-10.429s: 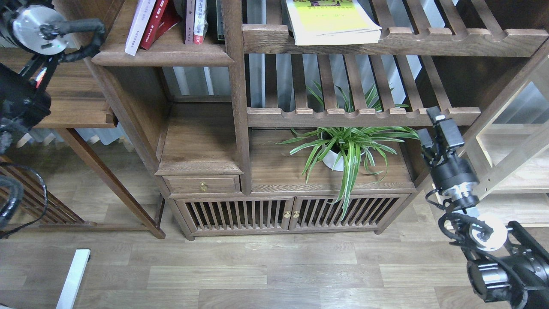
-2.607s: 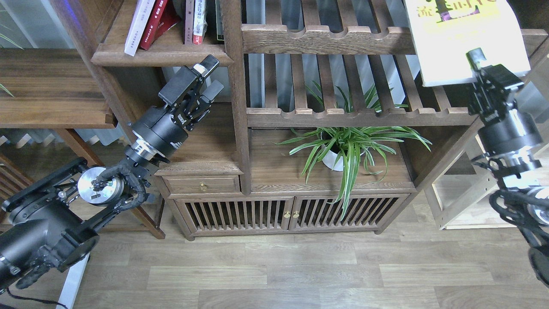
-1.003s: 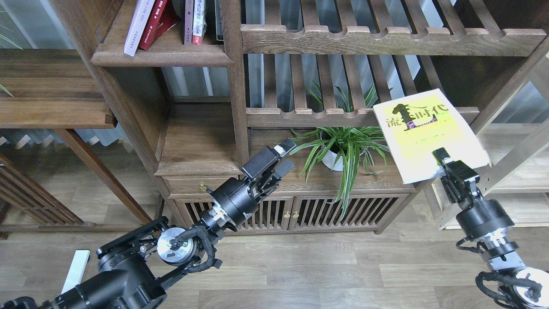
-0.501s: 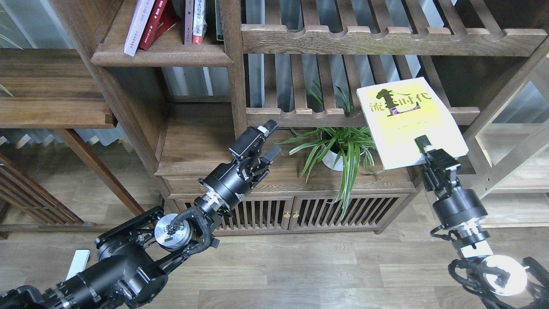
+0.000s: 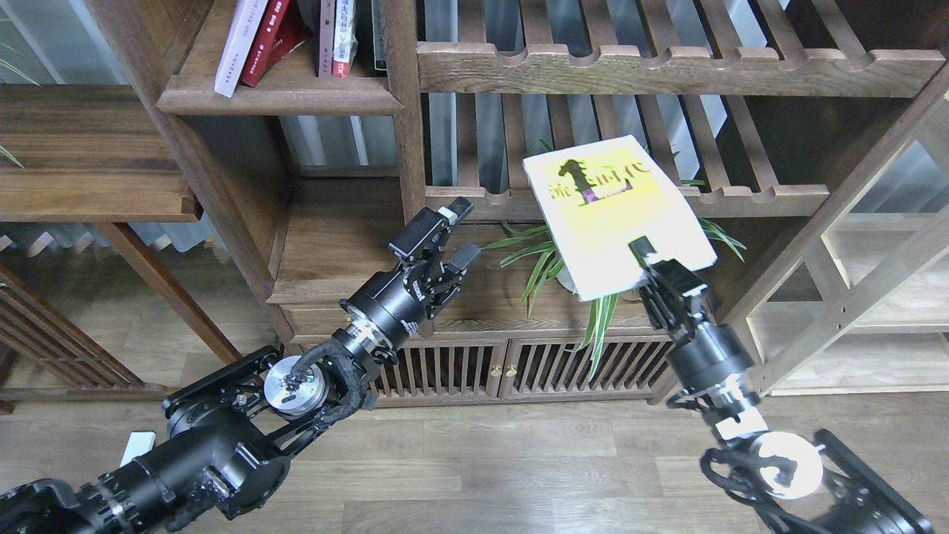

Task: Organize books on shelf
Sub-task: 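Bring the yellow book toward the left gripper with the right gripper, then grasp the yellow book's edge with the left gripper beside the right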

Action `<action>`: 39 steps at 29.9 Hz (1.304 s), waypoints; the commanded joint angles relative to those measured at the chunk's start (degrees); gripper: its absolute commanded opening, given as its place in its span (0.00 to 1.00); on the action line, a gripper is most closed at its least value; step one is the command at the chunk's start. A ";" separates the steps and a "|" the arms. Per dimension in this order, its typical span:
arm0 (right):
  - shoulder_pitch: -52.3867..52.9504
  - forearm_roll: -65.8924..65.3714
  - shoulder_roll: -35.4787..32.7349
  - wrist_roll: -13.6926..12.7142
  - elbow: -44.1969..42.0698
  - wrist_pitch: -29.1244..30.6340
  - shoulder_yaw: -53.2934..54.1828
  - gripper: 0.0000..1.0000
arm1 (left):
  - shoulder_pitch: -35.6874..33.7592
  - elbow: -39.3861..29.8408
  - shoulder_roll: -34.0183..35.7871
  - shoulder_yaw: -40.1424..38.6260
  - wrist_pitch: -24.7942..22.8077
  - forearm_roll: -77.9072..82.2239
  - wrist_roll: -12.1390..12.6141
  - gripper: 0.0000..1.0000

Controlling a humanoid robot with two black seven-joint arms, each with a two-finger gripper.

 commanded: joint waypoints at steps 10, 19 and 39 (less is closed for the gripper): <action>1.42 -2.84 3.74 -0.09 0.00 -0.01 -4.48 0.00 | 0.14 0.00 0.01 -0.49 0.00 -4.00 8.63 0.93; 1.51 -5.82 6.29 -0.18 0.00 -0.01 -6.51 0.00 | 0.14 1.41 0.01 -3.04 0.00 -4.18 13.90 0.92; 6.08 -6.62 9.02 -0.18 0.00 -0.01 -9.23 0.00 | 0.14 2.46 0.01 -6.55 0.00 -4.53 19.18 0.92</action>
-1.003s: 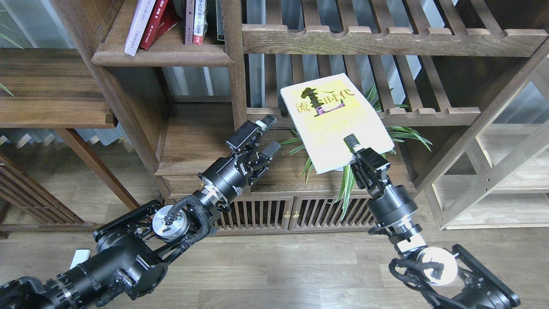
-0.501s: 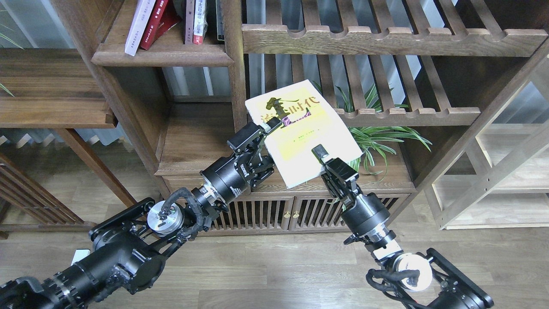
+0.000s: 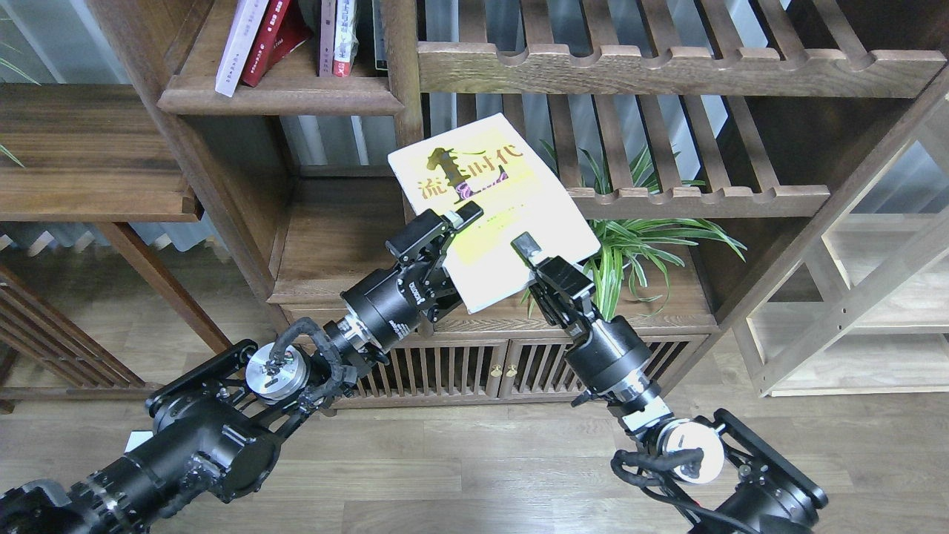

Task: Organize books on shelf
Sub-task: 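Grasp the yellow book's edge with the left gripper beside the right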

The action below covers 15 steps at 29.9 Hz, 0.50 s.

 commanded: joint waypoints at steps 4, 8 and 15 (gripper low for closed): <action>0.17 -0.16 -0.08 -0.12 0.00 -0.01 -0.17 0.00 | -0.25 -0.02 -0.02 -0.83 0.00 0.02 0.65 0.92; 0.17 -0.25 0.19 -0.12 0.00 -0.01 -0.35 0.00 | 0.01 -0.02 -0.02 -1.62 0.00 -0.07 3.20 0.85; 0.26 -0.34 -0.08 -0.12 0.00 -0.01 -0.26 0.01 | 0.54 -0.02 -0.02 -4.70 0.00 0.02 3.30 0.44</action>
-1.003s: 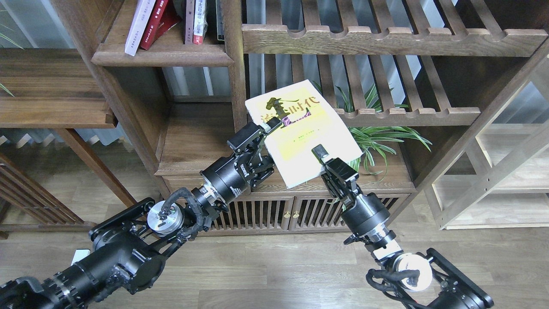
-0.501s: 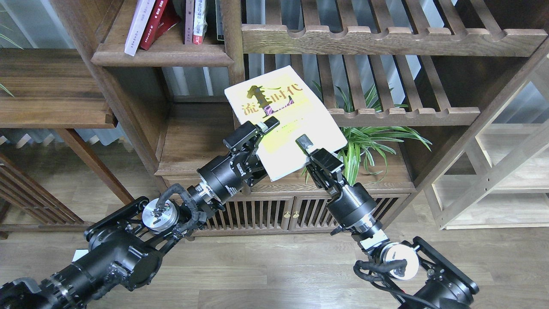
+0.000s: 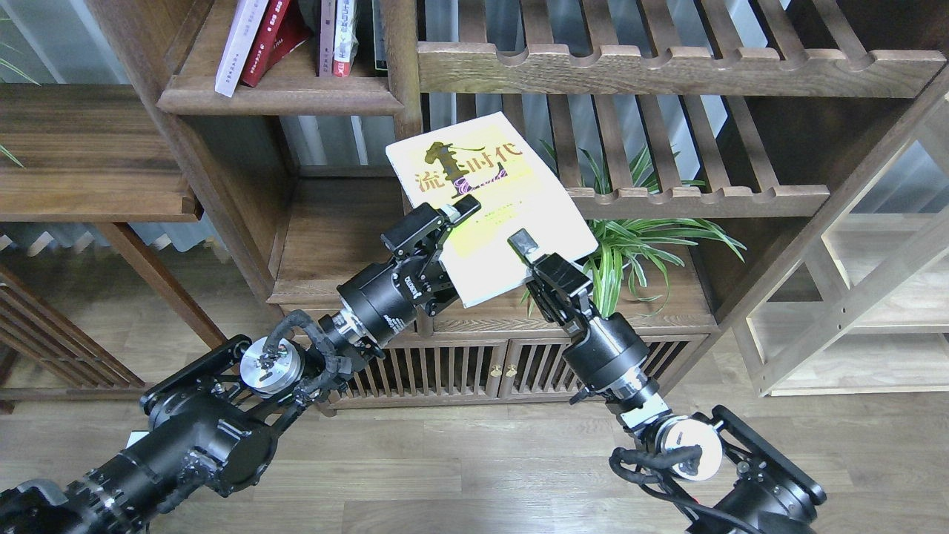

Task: Organize books on shelf
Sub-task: 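Grasp the yellow book's edge with the left gripper beside the right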

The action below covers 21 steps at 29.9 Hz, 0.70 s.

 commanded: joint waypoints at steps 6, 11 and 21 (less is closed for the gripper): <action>-0.02 0.08 -0.31 0.15 -0.08 0.00 0.30 0.02 | 0.40 -0.10 0.00 -1.40 0.00 0.05 0.06 0.21; -0.02 0.08 -0.31 0.15 -0.08 0.00 0.92 0.02 | 1.80 -0.28 0.00 -1.32 0.00 0.05 0.41 0.03; -0.02 0.08 -0.75 0.24 -0.35 0.00 1.44 0.12 | 2.16 -0.28 0.00 -1.32 0.00 0.22 1.47 0.01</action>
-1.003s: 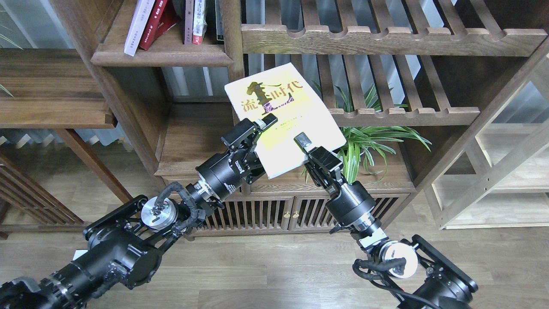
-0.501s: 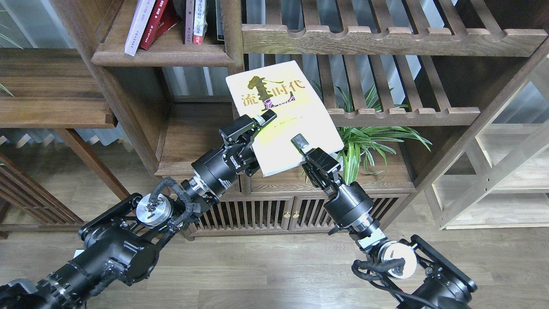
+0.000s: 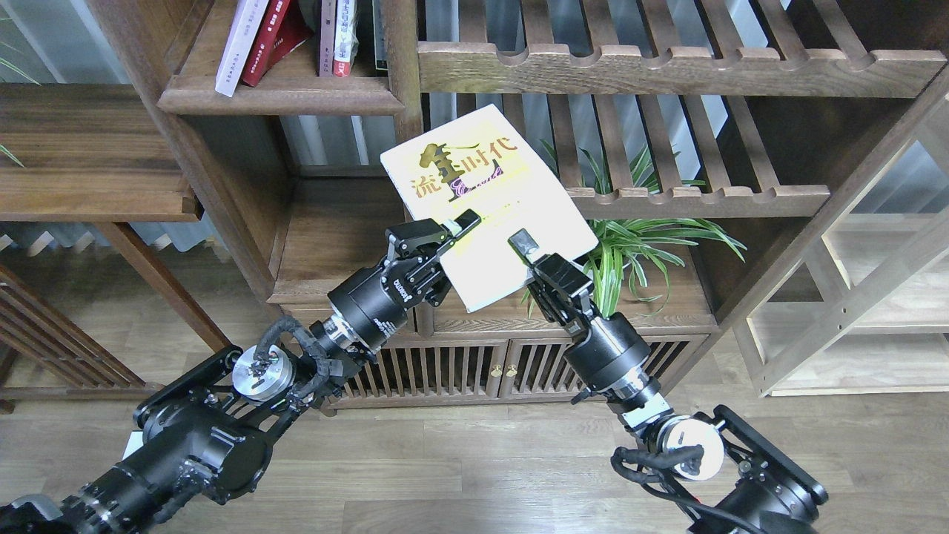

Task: Organize books on shelf
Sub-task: 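Grasp the yellow book's edge with the left gripper beside the right, then release with the right gripper and carry the book up with the left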

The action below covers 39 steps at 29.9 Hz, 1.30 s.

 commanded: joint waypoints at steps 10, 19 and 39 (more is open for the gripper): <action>0.46 -0.18 -1.32 0.04 -0.22 0.00 6.07 0.31 | 0.01 0.00 -0.01 -0.06 0.00 0.42 -0.72 0.00; 0.45 -0.09 -2.20 0.04 -0.75 0.00 11.87 0.42 | 0.01 -0.61 -0.01 -0.06 0.00 2.35 -0.90 0.00; 0.37 1.14 -6.33 0.12 -7.07 0.00 19.61 0.51 | 1.41 -8.78 8.60 -3.49 0.00 19.93 -2.22 0.00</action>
